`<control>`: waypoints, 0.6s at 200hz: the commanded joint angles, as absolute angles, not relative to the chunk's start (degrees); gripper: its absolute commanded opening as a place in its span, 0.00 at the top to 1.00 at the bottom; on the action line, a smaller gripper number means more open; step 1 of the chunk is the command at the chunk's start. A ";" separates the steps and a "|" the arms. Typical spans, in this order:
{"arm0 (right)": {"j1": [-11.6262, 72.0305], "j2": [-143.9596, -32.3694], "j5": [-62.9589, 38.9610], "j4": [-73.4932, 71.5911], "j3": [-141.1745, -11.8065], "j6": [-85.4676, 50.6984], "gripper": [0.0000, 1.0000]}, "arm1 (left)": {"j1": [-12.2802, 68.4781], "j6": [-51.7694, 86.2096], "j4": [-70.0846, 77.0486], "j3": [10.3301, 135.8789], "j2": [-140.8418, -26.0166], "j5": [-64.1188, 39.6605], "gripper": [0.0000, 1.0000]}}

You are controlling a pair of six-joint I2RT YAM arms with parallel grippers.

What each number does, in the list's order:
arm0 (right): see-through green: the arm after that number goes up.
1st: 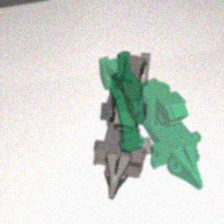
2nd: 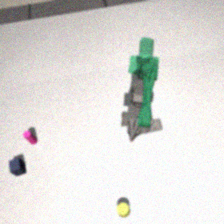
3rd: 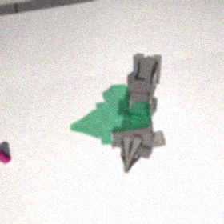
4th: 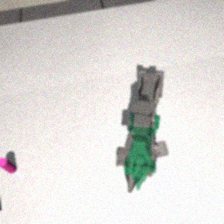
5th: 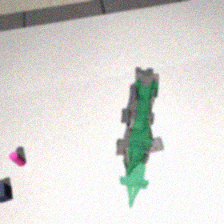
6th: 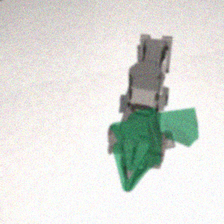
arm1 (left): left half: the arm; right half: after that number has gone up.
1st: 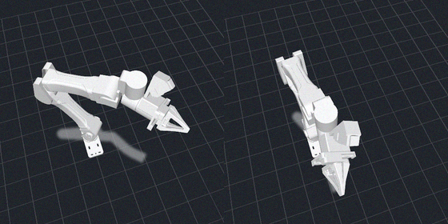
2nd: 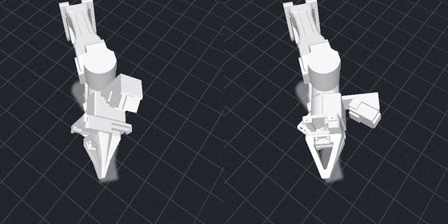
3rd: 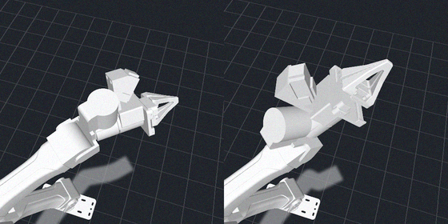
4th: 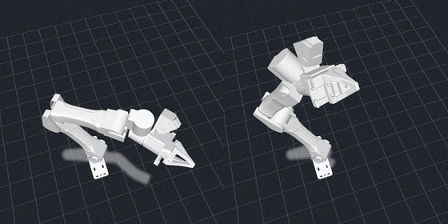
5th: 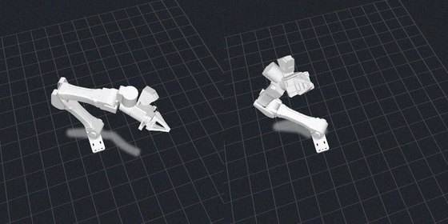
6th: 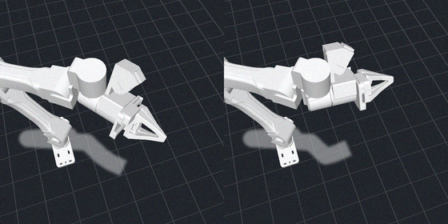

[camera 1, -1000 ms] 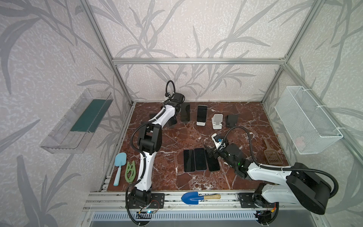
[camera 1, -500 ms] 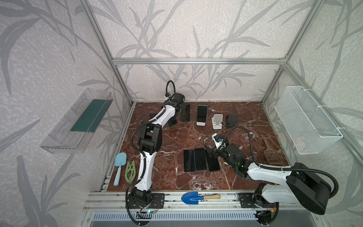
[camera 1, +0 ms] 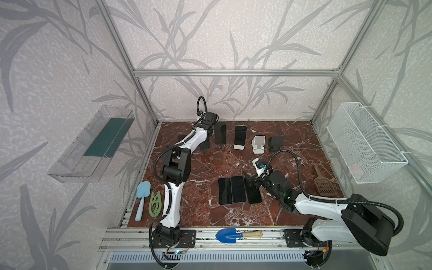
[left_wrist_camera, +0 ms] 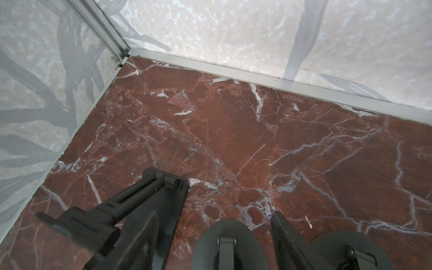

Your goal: Remove the phone from the phone stand

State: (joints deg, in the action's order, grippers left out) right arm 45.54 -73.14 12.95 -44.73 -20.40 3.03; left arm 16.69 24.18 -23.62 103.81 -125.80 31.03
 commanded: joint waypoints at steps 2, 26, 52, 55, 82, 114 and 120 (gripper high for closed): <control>45.79 -71.86 13.80 -45.53 -20.94 2.67 0.01 | 16.13 19.78 -18.84 98.44 -123.11 27.74 0.36; 45.79 -71.94 13.80 -45.61 -20.96 2.56 0.01 | 15.30 16.39 -15.77 95.93 -121.67 23.94 0.38; 45.79 -72.07 13.71 -45.79 -21.04 2.46 0.01 | 14.53 12.10 -14.88 95.54 -121.70 20.78 0.39; 45.79 -72.15 13.71 -45.79 -21.01 2.46 0.01 | 14.47 11.54 -14.71 95.54 -121.74 20.48 0.39; 45.80 -72.20 13.66 -45.79 -21.09 2.46 0.01 | 13.90 7.37 -12.30 94.59 -121.57 15.42 0.39; 45.75 -72.11 13.80 -45.79 -21.03 2.63 0.01 | 13.23 4.92 -11.95 94.79 -121.79 13.24 0.40; 45.79 -72.16 13.80 -45.79 -21.01 2.62 0.01 | 13.11 4.92 -11.85 94.68 -121.69 12.85 0.40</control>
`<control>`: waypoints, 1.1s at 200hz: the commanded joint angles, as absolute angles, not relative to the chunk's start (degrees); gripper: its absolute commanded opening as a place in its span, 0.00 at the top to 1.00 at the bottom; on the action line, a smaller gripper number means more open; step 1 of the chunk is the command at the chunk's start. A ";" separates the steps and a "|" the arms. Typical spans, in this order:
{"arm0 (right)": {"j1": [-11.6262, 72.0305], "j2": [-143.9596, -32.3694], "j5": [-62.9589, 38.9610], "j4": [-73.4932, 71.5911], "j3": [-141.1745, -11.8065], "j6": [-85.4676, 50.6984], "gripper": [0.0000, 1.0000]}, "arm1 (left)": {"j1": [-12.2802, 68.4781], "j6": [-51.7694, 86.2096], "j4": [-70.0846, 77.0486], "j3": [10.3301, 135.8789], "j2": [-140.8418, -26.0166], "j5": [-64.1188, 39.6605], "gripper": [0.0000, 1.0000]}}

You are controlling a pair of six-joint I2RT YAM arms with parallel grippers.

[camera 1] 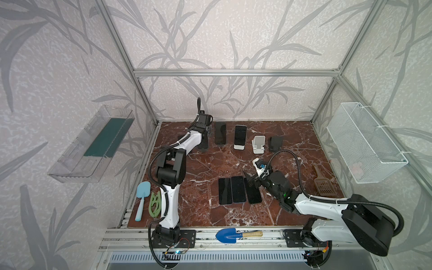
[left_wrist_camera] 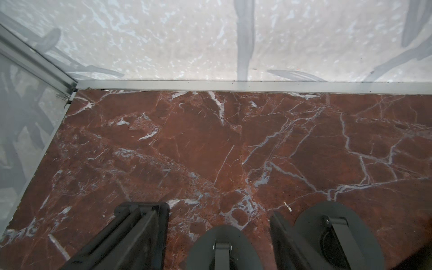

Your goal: Remove the phone from the phone stand

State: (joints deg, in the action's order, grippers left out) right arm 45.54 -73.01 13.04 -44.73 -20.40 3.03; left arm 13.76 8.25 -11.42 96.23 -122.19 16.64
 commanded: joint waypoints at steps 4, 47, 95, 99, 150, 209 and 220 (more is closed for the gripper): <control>45.83 -72.09 13.75 -45.86 -21.06 2.64 0.01 | 13.03 4.77 -11.60 94.47 -121.62 12.56 0.40; 45.79 -72.82 13.45 -46.23 -21.09 2.48 0.01 | 12.83 5.07 -8.83 91.85 -119.82 11.41 0.43; 45.79 -73.12 13.45 -46.49 -21.10 2.29 0.01 | 12.83 5.38 -9.29 92.58 -118.24 12.59 0.44; 45.80 -73.20 13.45 -46.49 -21.09 2.29 0.01 | 12.83 5.45 -9.58 92.83 -118.30 12.65 0.44; 45.79 -73.47 13.52 -46.74 -21.09 2.29 0.01 | 12.83 5.44 -11.07 94.00 -116.61 13.03 0.44; 45.79 -73.63 13.45 -46.76 -21.18 2.29 0.01 | 12.83 5.27 -11.61 94.72 -114.09 12.92 0.44; 45.79 -73.57 13.45 -46.69 -21.18 2.30 0.01 | 12.83 5.27 -11.61 94.83 -113.70 12.92 0.44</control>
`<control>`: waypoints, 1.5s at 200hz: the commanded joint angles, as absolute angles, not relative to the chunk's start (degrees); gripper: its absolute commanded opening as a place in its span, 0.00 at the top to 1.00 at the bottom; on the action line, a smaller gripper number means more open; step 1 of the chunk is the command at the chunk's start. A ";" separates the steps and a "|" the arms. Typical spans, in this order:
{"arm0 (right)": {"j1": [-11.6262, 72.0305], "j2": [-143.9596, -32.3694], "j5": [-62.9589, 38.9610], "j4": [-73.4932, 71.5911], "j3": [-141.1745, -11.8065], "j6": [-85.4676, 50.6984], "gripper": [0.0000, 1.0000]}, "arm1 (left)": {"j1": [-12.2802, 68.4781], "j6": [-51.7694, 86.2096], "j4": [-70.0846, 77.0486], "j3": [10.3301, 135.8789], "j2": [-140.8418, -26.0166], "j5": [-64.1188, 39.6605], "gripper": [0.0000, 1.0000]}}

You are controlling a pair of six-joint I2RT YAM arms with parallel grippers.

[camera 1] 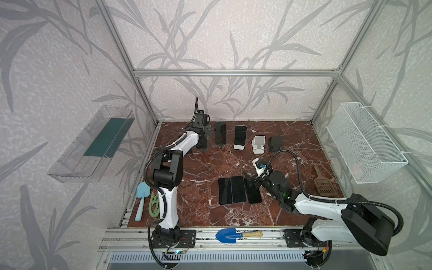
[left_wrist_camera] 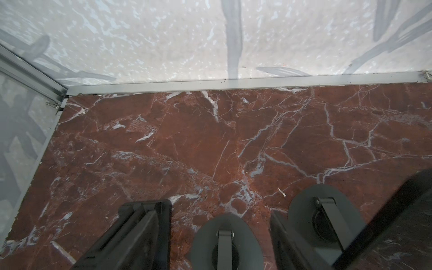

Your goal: Remove the phone from the phone stand

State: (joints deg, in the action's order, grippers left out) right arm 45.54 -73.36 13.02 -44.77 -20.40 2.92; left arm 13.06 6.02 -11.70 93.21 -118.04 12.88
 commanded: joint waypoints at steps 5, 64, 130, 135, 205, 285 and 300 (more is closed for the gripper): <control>45.79 -73.64 13.43 -46.67 -21.25 2.29 0.01 | 12.83 5.23 -11.60 94.91 -113.64 12.92 0.44; 45.79 -73.67 13.62 -47.25 -21.01 2.12 0.01 | 12.93 5.98 -12.83 94.76 -110.76 11.89 0.45; 45.79 -72.68 14.50 -47.20 -20.61 2.50 0.01 | 13.60 6.15 -12.30 91.85 -106.59 11.32 0.45; 45.79 -72.69 14.42 -47.20 -20.57 2.46 0.01 | 13.70 6.15 -12.30 91.43 -106.03 11.32 0.45; 45.80 -72.60 14.00 -46.96 -20.66 2.11 0.01 | 14.65 6.24 -11.21 84.80 -98.22 10.37 0.45; 45.79 -72.49 13.80 -47.02 -20.65 1.67 0.01 | 15.90 7.36 -13.14 80.09 -93.16 9.63 0.46; 45.79 -72.50 13.80 -47.11 -20.65 1.66 0.01 | 16.25 7.38 -13.36 79.39 -92.23 9.50 0.46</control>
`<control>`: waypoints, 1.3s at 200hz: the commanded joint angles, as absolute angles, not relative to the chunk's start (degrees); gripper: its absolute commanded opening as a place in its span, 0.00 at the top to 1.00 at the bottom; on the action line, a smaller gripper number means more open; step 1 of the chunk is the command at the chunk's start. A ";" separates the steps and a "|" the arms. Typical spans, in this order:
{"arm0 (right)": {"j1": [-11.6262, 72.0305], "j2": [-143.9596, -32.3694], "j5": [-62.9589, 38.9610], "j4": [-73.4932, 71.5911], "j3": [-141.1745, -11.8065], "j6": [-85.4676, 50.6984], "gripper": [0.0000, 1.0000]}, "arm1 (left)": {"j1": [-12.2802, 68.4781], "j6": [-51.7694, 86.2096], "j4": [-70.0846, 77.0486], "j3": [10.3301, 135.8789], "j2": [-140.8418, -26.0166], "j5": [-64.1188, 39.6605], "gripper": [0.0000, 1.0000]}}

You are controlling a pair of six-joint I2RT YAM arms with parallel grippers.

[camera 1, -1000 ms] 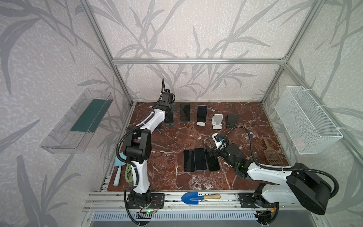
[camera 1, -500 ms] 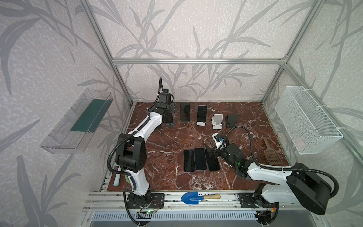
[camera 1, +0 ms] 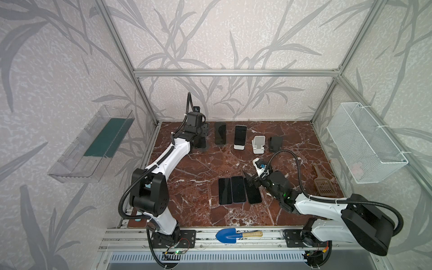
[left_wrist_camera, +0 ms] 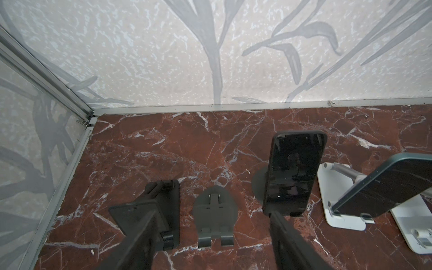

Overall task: Remove the phone from the phone stand
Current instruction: Remove the phone from the phone stand, then place the phone at the center of the table.

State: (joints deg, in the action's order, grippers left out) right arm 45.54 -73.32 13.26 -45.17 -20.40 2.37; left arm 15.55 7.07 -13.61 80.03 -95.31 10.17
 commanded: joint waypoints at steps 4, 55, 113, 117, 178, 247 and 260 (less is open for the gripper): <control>45.80 -72.44 13.80 -47.11 -20.68 1.59 0.01 | 16.39 7.31 -13.49 79.16 -92.01 9.54 0.46; 45.79 -72.06 14.22 -47.02 -20.51 1.84 0.01 | 17.29 6.76 -13.47 75.93 -88.26 9.93 0.46; 45.79 -71.86 14.41 -47.10 -20.43 1.63 0.01 | 17.93 7.16 -14.01 69.84 -84.20 10.62 0.46; 45.79 -71.93 14.31 -47.19 -20.40 1.56 0.01 | 17.98 7.26 -14.06 69.31 -84.12 10.65 0.46; 45.79 -71.96 14.55 -47.20 -20.34 1.70 0.01 | 18.19 10.33 -15.10 60.23 -83.04 4.48 0.48; 45.77 -73.19 14.54 -47.72 -20.48 1.41 0.01 | 21.32 15.53 -15.85 49.59 -80.43 1.93 0.48; 45.79 -73.24 14.46 -47.72 -20.57 1.42 0.01 | 21.92 16.14 -17.64 49.03 -80.42 1.87 0.48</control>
State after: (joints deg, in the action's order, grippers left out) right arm 45.54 -73.01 13.52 -45.21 -20.40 1.93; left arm 20.80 13.98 -16.01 49.58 -82.74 2.55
